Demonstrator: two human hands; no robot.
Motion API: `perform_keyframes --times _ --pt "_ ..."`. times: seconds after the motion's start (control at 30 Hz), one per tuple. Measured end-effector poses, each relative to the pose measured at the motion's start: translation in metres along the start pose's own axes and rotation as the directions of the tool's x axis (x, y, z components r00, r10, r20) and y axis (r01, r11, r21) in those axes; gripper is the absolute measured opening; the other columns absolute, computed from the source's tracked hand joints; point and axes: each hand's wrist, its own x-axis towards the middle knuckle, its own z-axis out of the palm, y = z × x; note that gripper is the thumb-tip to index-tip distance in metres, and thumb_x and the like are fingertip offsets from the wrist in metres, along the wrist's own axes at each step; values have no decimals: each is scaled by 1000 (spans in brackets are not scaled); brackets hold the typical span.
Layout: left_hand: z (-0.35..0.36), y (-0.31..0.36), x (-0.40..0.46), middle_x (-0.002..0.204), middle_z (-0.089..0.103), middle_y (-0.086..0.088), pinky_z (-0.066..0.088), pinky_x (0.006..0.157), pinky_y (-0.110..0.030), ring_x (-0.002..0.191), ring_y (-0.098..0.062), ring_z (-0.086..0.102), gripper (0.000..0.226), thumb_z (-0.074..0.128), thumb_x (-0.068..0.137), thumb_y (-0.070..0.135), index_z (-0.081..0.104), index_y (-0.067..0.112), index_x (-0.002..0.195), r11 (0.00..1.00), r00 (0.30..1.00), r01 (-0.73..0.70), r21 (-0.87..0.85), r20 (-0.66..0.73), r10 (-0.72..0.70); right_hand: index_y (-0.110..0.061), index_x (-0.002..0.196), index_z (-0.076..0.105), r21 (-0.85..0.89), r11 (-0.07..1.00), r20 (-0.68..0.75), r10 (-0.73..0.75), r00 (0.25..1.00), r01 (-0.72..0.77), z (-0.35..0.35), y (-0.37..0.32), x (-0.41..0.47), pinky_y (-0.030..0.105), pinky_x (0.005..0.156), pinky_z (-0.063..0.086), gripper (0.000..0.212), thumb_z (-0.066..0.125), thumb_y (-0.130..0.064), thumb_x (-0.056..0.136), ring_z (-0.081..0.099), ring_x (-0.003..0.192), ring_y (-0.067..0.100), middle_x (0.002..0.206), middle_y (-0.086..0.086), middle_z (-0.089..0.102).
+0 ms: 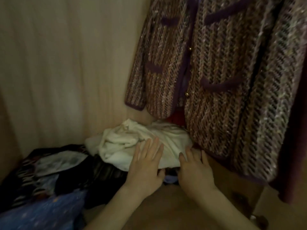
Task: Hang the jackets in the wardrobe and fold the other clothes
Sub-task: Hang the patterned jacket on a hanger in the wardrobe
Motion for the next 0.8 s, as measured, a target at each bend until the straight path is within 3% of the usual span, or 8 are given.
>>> perform_keyframes --times 0.07,0.13,0.2,0.3,0.43,0.5,0.67,0.8 --pt "-4 2 -20 160 20 -7 12 112 -48 145 -27 24 73 39 83 47 38 15 149 999 1000 1 33 -15 -1 -6 104 74 22 999 8 -33 999 33 2 -5 -24 53 98 33 62 86 -28 47 65 105 37 120 21 65" --pt "-6 11 -44 160 20 -7 14 112 -49 146 -28 23 74 43 83 49 38 16 149 997 999 12 75 -33 -9 -9 106 74 74 995 21 -63 998 62 0 -5 -48 50 96 47 53 80 -24 56 65 107 34 124 18 64" --pt "-2 26 -71 161 19 -6 15 112 -51 148 -27 19 78 49 79 49 38 17 149 991 999 29 128 -21 -26 -11 116 70 111 989 -50 -92 995 97 -4 2 -70 47 94 49 59 83 -22 60 61 115 32 133 16 58" --pt "4 56 -113 158 27 -4 17 111 -49 145 -25 26 76 46 77 53 45 19 145 991 998 51 125 29 -55 -16 142 48 178 977 29 -128 991 121 -8 12 -105 45 109 35 67 69 -29 79 40 138 28 155 8 33" --pt "13 94 -161 159 27 -2 17 112 -47 146 -23 25 70 37 84 54 44 21 146 992 995 70 101 60 -76 -19 142 48 216 971 10 -107 994 102 0 22 -162 44 107 35 58 39 -43 89 39 138 26 154 6 35" --pt "17 111 -182 160 24 0 14 114 -45 148 -21 21 68 35 90 56 37 23 149 992 993 92 85 67 -98 -19 147 41 246 966 22 -90 996 82 3 24 -194 47 113 28 62 28 -47 92 29 144 25 158 4 28" --pt "13 150 -217 162 15 2 13 115 -48 150 -20 12 67 17 98 61 29 24 153 993 990 105 58 92 -110 -20 150 33 211 977 36 -20 999 11 -15 44 -260 52 117 11 64 26 -52 95 18 147 26 160 4 20" --pt "-3 175 -224 163 9 1 11 117 -49 150 -20 7 69 18 98 62 23 24 154 998 997 49 28 62 -50 -21 152 28 161 985 60 58 997 -67 -38 62 -295 50 118 4 66 25 -56 97 11 149 26 161 2 15"
